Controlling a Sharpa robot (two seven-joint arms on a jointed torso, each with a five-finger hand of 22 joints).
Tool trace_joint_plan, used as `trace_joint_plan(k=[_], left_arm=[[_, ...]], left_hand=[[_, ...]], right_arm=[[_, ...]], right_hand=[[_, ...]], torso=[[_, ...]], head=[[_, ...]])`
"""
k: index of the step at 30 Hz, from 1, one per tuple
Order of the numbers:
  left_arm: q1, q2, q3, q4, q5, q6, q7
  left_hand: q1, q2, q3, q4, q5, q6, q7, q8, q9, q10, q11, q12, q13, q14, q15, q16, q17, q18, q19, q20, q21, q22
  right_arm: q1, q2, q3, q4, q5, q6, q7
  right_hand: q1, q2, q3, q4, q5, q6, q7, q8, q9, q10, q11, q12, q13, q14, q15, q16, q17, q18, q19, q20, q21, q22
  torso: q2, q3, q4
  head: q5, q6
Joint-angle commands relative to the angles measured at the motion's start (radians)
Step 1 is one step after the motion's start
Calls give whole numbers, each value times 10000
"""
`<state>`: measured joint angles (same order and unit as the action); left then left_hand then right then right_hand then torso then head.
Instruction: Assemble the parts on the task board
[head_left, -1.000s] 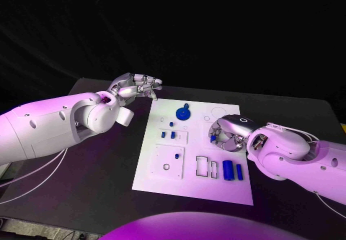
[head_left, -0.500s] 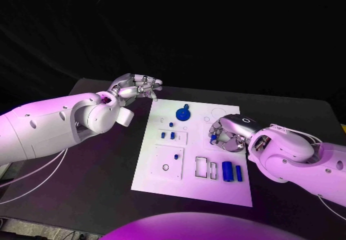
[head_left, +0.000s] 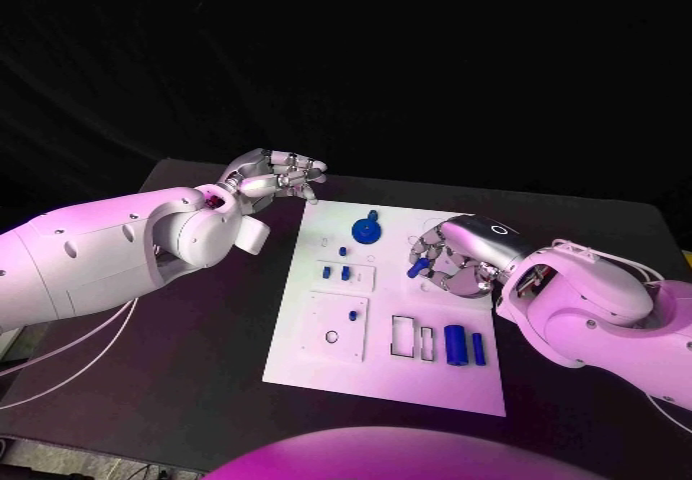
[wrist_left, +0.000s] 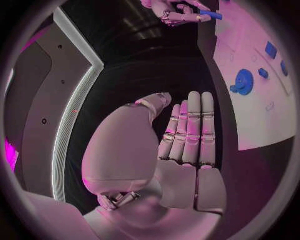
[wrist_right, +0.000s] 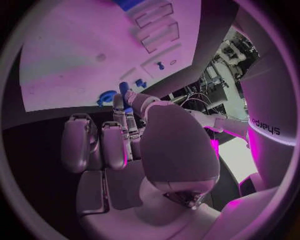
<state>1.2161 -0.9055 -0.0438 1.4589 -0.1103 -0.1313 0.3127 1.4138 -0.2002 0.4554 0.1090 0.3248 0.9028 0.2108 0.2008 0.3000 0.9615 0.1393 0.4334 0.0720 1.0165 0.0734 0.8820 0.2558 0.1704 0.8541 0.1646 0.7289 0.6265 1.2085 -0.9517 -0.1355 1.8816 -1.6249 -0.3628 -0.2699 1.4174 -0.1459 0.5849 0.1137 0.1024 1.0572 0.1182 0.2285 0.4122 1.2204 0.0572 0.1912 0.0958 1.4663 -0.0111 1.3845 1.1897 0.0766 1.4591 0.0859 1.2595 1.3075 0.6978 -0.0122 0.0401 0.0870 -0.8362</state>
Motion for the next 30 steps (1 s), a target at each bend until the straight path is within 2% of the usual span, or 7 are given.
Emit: trace_joint_plan(k=[1,7,11,15,17,21,30], left_arm=[[4,52,6,-19,45,171,52],[4,124,5,-76,47,177,64],[4,177,5,-84,49,158,64],[5,219,3,-86,52,129,52],[5,237,1,-89,54,129,47],[5,262,-3,-91,55,128,42],[5,305,-9,-104,56,149,46]], left_hand=[[19,110,-1,-66,7,20,-9,36,15,-61,24,53,9,-52,-31,-40,-13,111,38,36,-22,6],[19,110,-1,-66,7,20,-9,36,15,-61,24,53,9,-52,-31,-40,-13,111,38,36,-22,6],[19,110,-1,-66,7,20,-9,36,15,-61,24,53,9,-52,-31,-40,-13,111,38,36,-22,6],[27,128,-7,-74,7,16,-5,34,17,-72,26,63,9,-52,-31,-42,-14,109,41,33,-14,16],[27,128,-7,-74,7,16,-5,34,17,-72,26,63,9,-52,-31,-42,-14,109,41,33,-14,16],[27,128,-7,-74,7,16,-5,34,17,-72,26,63,9,-52,-31,-42,-14,109,41,33,-14,16],[23,128,-12,-73,6,15,-5,34,17,-74,27,65,9,-53,-30,-42,-14,109,41,33,-13,17]], right_arm=[[19,160,-1,289,214,-146,170],[-161,894,-12,460,226,-122,300],[-408,1501,-35,407,171,-141,411],[-714,2031,-49,299,116,-136,517],[-828,2216,-55,218,104,-131,562],[-1025,2555,-87,-26,44,-78,614],[-1299,2899,-155,-470,-202,128,559]], right_hand=[[27,26,-16,-43,-8,79,14,310,393,50,-16,-38,10,323,-96,34,4,-174,79,-25,65,1707],[30,18,-12,-64,-8,72,19,321,406,53,-14,-49,11,324,-96,36,6,-169,68,-26,34,1700],[35,19,2,-87,1,52,31,328,419,48,-8,-68,9,319,-94,26,-17,-164,59,-27,9,1696],[19,27,25,-114,33,0,58,333,442,25,14,-114,5,317,-80,23,-26,-163,55,-24,-4,1698],[19,27,25,-114,33,0,58,333,442,25,14,-114,5,317,-80,23,-26,-163,55,-24,-4,1698],[23,23,35,-141,49,-18,67,338,453,20,18,-131,5,313,-75,17,-41,-163,54,-22,-9,1700],[26,20,41,-161,60,-30,75,343,463,16,23,-144,6,311,-72,13,-50,-162,51,-21,-16,1700]], torso=[[-4,-7,-11],[-13,-11,-15],[-3,-19,24],[-6,-1,-9],[-10,7,-6],[1,-19,-4],[7,-5,-5]], head=[[67,8],[149,12],[225,37],[378,33],[431,1],[448,-12],[541,-63]])
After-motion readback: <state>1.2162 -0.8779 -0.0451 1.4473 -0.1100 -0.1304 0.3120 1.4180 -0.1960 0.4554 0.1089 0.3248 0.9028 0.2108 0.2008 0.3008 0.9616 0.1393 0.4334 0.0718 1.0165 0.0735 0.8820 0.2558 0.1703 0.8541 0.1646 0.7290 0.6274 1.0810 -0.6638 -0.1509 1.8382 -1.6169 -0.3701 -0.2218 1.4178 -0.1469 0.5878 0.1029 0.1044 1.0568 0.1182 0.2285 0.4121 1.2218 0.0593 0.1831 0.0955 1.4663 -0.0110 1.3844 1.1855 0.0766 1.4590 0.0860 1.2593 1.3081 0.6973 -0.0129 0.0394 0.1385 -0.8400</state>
